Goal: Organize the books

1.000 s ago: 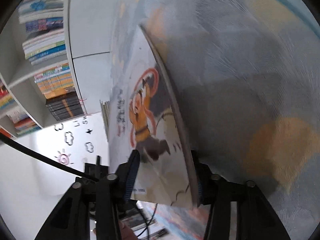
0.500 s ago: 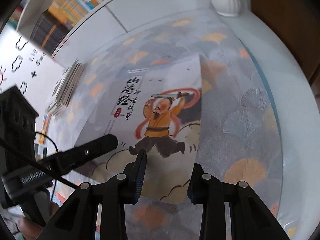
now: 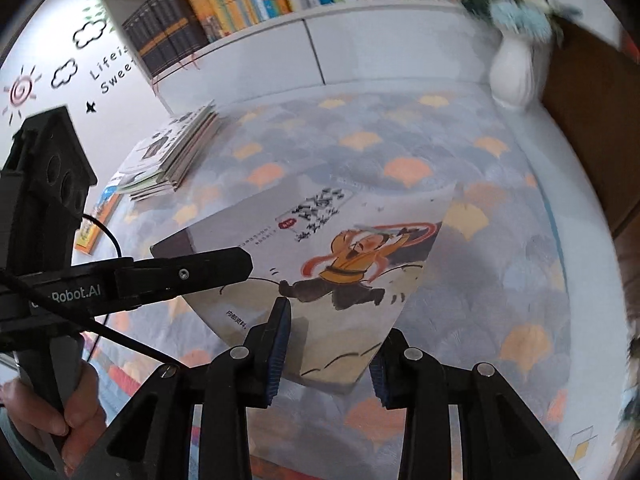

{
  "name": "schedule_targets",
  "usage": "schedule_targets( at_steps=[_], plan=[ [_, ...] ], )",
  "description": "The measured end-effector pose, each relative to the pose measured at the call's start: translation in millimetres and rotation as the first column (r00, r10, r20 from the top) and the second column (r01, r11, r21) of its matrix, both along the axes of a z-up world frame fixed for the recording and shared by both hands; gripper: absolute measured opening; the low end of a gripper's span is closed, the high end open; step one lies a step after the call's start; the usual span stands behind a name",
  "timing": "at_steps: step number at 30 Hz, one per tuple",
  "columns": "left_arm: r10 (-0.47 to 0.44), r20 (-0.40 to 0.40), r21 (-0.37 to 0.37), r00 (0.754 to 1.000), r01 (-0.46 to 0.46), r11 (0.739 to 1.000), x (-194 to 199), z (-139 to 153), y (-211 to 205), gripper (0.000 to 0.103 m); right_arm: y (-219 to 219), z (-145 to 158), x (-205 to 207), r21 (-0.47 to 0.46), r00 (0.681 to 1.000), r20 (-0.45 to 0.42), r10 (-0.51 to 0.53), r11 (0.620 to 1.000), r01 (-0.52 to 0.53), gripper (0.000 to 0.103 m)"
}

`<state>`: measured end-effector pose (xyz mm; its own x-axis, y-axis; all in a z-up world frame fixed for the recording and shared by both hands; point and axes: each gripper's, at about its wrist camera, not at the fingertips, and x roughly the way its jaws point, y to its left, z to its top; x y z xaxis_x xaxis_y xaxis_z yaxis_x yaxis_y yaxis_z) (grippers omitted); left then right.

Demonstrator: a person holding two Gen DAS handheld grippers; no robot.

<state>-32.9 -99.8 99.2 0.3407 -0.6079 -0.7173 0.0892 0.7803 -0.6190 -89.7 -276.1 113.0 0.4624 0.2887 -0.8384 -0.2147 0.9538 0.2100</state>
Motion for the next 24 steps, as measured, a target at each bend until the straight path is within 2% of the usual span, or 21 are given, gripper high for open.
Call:
schedule_targets(
  at_steps=[3,6,13,19,21,24],
  plan=[
    [-0.012,0.032,-0.020,0.999,0.012,1.000,1.8,7.8,16.0,0.031,20.6,11.6,0.6,-0.057,0.998,0.056,-0.002,0.998,0.005,0.034],
    [-0.008,0.068,-0.044,0.998,0.011,0.999,3.8,18.2,36.9,0.031,34.3,20.5,6.0,-0.052,0.997,0.077,-0.003,0.999,0.007,0.034],
    [0.036,0.146,-0.041,0.989,-0.030,0.999,14.6,41.7,103.7,0.031,91.6,45.4,19.2,-0.053,0.987,0.155,0.041,0.998,-0.033,0.034],
    [0.090,0.176,-0.050,0.980,-0.082,0.995,21.7,48.1,160.1,0.031,154.0,54.3,37.2,-0.050,0.976,0.196,0.096,0.995,-0.088,0.034],
    [0.090,0.192,-0.070,0.977,-0.078,0.994,23.1,52.6,173.2,0.031,174.5,58.0,39.6,-0.040,0.969,0.212,0.126,0.992,-0.121,0.034],
    [0.068,0.180,-0.055,0.981,-0.059,0.997,26.4,49.7,184.6,0.032,193.9,60.6,41.9,-0.058,0.965,0.228,0.129,0.991,-0.119,0.036]
  ],
)
